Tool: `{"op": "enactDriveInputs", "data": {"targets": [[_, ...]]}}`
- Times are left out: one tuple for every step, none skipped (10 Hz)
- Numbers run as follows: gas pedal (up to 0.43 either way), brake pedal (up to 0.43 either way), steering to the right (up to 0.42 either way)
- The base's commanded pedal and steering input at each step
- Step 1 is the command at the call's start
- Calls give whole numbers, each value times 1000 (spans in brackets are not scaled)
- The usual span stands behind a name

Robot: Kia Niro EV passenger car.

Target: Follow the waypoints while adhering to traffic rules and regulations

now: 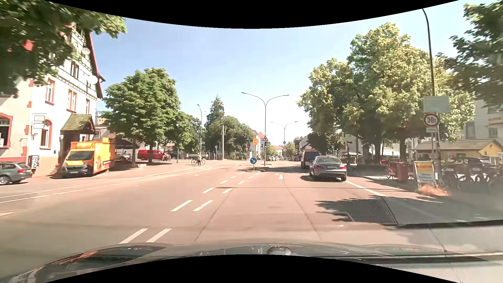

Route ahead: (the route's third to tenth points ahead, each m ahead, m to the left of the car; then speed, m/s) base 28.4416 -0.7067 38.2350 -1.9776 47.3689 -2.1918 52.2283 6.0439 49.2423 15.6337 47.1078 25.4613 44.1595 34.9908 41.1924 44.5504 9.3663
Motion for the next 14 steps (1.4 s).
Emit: {"op": "enactDriveInputs", "data": {"targets": [[0,0,28],[0,0,28],[0,0,28],[0,0,28],[0,0,29],[0,0,30],[0,0,31],[0,0,31],[0,0,33],[0,0,35],[0,0,36],[0,0,38],[0,0,39],[0,0,39]]}}
